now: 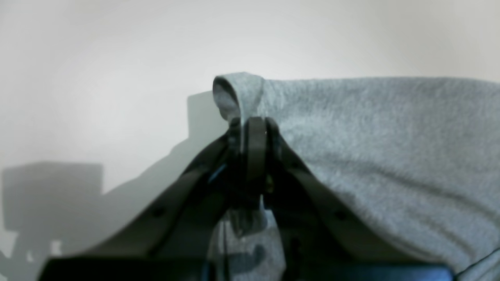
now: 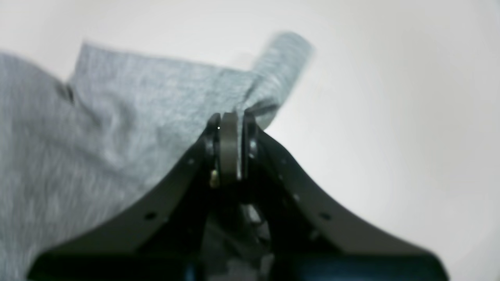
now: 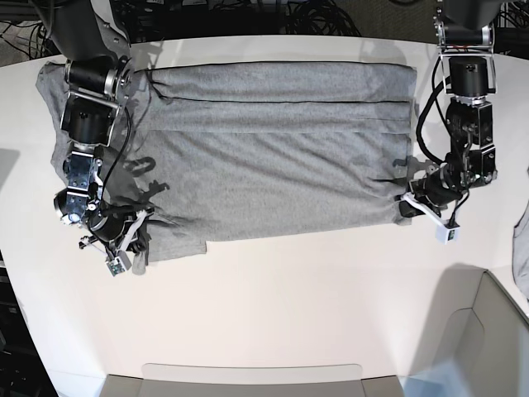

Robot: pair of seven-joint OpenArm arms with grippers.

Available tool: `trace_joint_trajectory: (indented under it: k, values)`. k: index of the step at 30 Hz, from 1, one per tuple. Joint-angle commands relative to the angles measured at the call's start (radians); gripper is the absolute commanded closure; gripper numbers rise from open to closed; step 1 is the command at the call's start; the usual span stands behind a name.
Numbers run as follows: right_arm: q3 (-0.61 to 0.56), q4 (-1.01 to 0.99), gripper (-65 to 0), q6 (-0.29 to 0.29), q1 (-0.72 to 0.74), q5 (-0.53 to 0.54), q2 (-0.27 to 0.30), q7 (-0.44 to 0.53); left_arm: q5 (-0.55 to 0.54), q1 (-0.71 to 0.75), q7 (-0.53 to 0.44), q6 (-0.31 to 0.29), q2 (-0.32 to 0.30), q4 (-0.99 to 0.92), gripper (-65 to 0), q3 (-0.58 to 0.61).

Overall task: Fold the T-shirt properly
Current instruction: 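Grasp the hem corners with both grippers and lift them, then fold the held hem over the shirt toward the folded shoulder edge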

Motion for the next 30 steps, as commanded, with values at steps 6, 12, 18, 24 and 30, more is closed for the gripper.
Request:
trace_joint_trajectory:
  k: [6, 12, 18, 24, 30]
  values:
    - [0.001, 0.103, 0.0, 0.012, -0.041, 0.018, 0.010, 0.006, -0.014, 0.029, -0.014, -0.005, -0.019, 0.020, 0.0, -0.017]
    - [0.001, 0.200, 0.0, 0.012, -0.102, 0.051, 0.013, -0.057, -0.014, 0.091, 0.013, -0.004, -0.019, 0.129, 0.0, -0.034]
    - [-0.002, 0.312, 0.0, 0.025, -0.150, 0.068, 0.012, -0.158, -0.014, 0.133, 0.079, -0.004, -0.018, 0.201, 0.0, -0.115]
    - [0.001, 0.404, 0.0, 0.044, -0.197, 0.070, 0.010, -0.227, -0.014, 0.189, 0.122, -0.004, -0.018, 0.286, 0.0, -0.130]
    - [0.002, 0.510, 0.0, 0.044, -0.271, 0.070, 0.010, -0.232, -0.014, 0.233, 0.127, -0.004, -0.018, 0.295, 0.0, -0.132]
